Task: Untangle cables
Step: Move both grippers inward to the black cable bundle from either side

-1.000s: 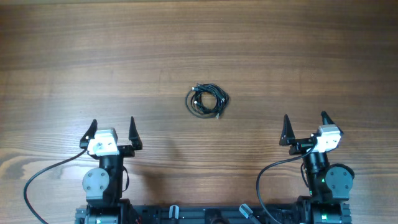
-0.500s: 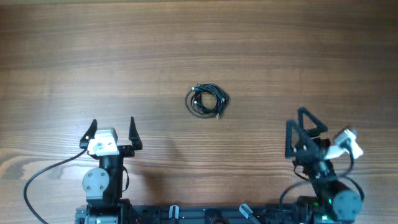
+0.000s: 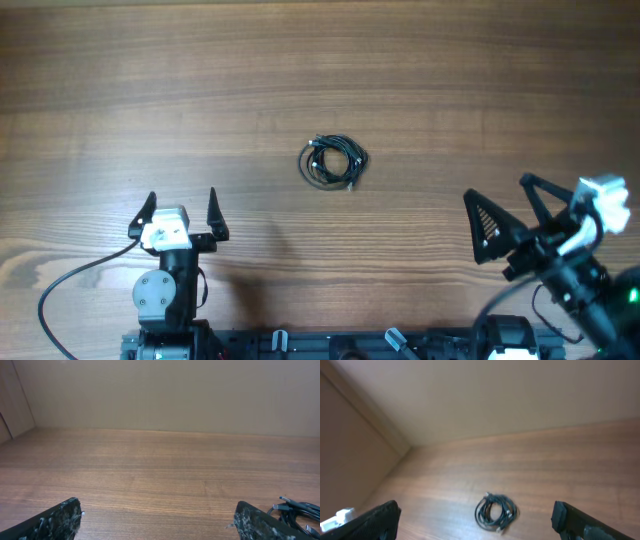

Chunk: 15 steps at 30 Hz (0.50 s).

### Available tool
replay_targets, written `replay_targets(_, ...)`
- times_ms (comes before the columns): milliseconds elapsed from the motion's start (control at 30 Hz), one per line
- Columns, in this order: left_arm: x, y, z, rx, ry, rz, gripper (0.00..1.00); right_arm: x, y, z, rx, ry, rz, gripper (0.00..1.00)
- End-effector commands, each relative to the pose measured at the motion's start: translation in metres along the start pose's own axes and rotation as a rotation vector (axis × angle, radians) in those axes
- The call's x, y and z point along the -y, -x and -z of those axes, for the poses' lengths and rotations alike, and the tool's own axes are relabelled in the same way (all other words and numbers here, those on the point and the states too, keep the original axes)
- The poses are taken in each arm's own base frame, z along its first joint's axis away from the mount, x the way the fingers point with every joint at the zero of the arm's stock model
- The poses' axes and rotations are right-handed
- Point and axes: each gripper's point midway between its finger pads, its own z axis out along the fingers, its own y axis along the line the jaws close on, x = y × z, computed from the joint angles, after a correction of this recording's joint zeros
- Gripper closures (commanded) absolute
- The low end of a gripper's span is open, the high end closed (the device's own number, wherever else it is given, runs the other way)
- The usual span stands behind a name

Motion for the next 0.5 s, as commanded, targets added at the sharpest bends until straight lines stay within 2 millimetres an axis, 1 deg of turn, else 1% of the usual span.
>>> replay_targets(0,0.002,0.001,0.000,0.010,-0.010,0.011,0.00,-0.014,-0.003,-0.012,-0.088,0.104,-0.016,0.00)
replay_targets(33,0.025,-0.001,0.002,-0.005,-0.144,0.071,0.00,-0.013,-0.007,-0.017,-0.124,0.109,-0.101,0.00)
replay_targets(67,0.054,0.002,0.009,-0.016,-0.319,0.171,0.00,-0.009,-0.013,-0.022,-0.162,0.091,-0.207,0.00)
replay_targets(100,0.083,0.004,0.021,-0.047,-0.500,0.264,0.00,-0.005,-0.018,-0.026,-0.197,0.073,-0.296,0.00)
replay_targets(133,0.102,0.007,0.033,-0.069,-0.626,0.316,0.00,0.000,-0.025,-0.031,-0.239,0.052,-0.360,0.00)
replay_targets(167,0.113,0.008,0.041,-0.096,-0.705,0.354,0.00,0.001,-0.029,-0.035,-0.265,0.061,-0.361,0.02)
replay_targets(200,0.115,0.012,0.043,-0.098,-0.721,0.392,0.00,-0.005,-0.032,-0.038,-0.292,0.117,-0.295,0.06)
replay_targets(233,0.118,0.024,0.047,-0.078,-0.757,0.447,0.00,-0.007,-0.034,-0.040,-0.312,0.140,-0.256,0.06)
replay_targets(267,0.120,0.034,0.051,-0.045,-0.788,0.457,0.00,-0.003,-0.037,-0.041,-0.321,0.123,-0.258,0.06)
replay_targets(300,0.121,0.053,0.056,0.011,-0.813,0.467,0.00,0.003,-0.038,-0.041,-0.328,0.078,-0.263,0.06)
replay_targets(333,0.120,0.077,0.064,0.077,-0.826,0.448,0.00,0.010,-0.038,-0.038,-0.331,0.029,-0.237,0.05)
replay_targets(367,0.118,0.093,0.067,0.109,-0.819,0.441,0.00,0.014,-0.036,-0.036,-0.332,-0.005,-0.219,0.02)
replay_targets(400,0.115,0.111,0.070,0.133,-0.798,0.439,0.00,0.022,-0.033,-0.031,-0.338,-0.076,-0.200,0.01)
replay_targets(433,0.112,0.129,0.071,0.136,-0.772,0.425,0.00,0.027,-0.029,-0.027,-0.349,-0.122,-0.181,0.01)
replay_targets(467,0.111,0.149,0.069,0.084,-0.743,0.385,0.00,0.032,-0.024,-0.022,-0.384,-0.175,-0.159,0.01)
